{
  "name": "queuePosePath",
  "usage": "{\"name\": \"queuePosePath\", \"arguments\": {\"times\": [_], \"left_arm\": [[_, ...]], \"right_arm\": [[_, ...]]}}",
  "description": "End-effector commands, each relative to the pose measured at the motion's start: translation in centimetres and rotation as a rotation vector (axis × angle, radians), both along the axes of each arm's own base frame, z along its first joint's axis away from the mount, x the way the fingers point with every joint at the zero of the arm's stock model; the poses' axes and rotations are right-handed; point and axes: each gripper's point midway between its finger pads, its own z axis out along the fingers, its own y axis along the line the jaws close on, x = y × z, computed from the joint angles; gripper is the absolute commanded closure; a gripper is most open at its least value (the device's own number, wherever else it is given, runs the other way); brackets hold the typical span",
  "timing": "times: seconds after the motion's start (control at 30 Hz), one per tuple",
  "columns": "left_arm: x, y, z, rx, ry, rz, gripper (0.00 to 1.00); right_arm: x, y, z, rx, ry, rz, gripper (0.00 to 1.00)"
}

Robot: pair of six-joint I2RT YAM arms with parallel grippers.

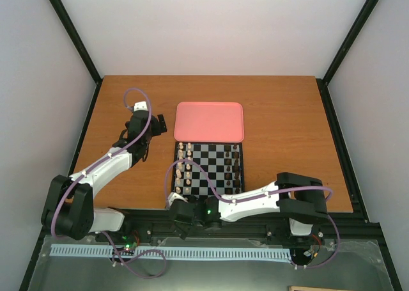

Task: Set up the chess pieces on the board
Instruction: Adjust the chess piece on the chessboard.

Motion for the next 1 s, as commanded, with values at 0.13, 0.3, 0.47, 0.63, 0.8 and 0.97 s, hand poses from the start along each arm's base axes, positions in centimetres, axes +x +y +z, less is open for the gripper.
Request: {"name": "queuePosePath", "arguments": {"times": [0.13, 0.3, 0.47, 0.63, 0.8, 0.97], "left_arm": [[0.4, -0.3, 0.8, 0.007, -0.032, -0.002, 0.0], [0.5, -0.3, 0.8, 0.009, -0.032, -0.002, 0.0], [0.5, -0.3, 0.8, 0.01, -0.032, -0.003, 0.0], [0.6, -0.3, 0.7, 0.011, -0.03, -0.003, 0.0], [0.6, -0.4, 0.8, 0.01, -0.033, -0.005, 0.0], [0.6, -0.4, 0.5, 0.01, -0.025, -0.008, 0.0]], "right_arm": [[1.2, 0.8, 0.3, 0.016, -0.034, -0.027, 0.0], [1.4, 0.9, 0.4, 0.025, -0.038, -0.031, 0.0], [1.7, 0.9, 0.3, 0.027, -0.041, -0.038, 0.0], [1.7, 0.7, 0.4, 0.02, -0.036, -0.038, 0.0], [0.9, -0.3, 1.0, 0.012, -0.009, -0.021, 0.0], [-0.1, -2.9, 1.7, -0.03, 0.0, -0.014, 0.0]]}}
